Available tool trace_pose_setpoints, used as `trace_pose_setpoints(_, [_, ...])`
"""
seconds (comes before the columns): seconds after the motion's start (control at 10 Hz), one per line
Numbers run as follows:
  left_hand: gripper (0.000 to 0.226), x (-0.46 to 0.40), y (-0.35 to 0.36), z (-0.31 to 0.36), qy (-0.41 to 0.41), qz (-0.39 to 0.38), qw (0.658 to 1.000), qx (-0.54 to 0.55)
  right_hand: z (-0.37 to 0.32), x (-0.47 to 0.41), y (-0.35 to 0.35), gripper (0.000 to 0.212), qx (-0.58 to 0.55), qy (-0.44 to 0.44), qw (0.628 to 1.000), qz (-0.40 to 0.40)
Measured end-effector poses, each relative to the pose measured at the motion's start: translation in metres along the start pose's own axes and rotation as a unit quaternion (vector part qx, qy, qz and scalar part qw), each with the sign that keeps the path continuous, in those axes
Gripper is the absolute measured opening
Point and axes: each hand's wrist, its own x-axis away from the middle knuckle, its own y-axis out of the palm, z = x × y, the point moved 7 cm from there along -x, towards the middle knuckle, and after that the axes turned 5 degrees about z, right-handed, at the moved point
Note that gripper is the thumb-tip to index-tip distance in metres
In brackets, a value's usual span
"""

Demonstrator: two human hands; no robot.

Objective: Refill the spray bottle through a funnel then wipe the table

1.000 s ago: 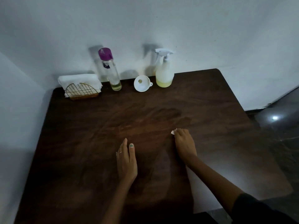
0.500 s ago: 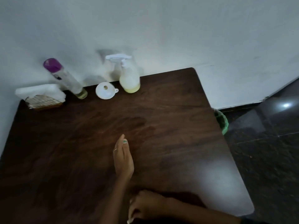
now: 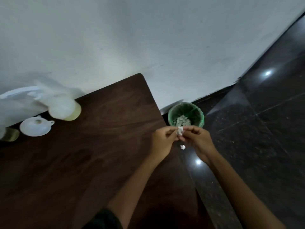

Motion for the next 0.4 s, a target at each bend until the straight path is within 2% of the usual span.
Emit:
trace_pose_setpoints(0.1, [0.023, -0.045, 0.039, 0.004, -0.014, -0.039, 0.998, -0.041, -0.012, -0.042, -0.027, 0.012, -0.042, -0.001, 0.997, 0.060])
trace_pose_setpoints(0.2, [0.027, -0.090, 0.073, 0.003, -0.054, -0.067, 0.993, -0.081, -0.011, -0.099, -0.055, 0.013, -0.004, -0.012, 0.989, 0.144])
trace_pose_setpoints(0.3, [0.033, -0.131, 0.092, -0.010, -0.077, -0.094, 0.985, -0.122, -0.002, -0.159, -0.071, 0.023, 0.079, -0.010, 0.978, 0.192])
trace_pose_setpoints(0.4, [0.037, -0.159, 0.101, -0.030, -0.095, -0.113, 0.973, -0.177, 0.010, -0.204, -0.078, 0.035, 0.171, 0.000, 0.970, 0.175])
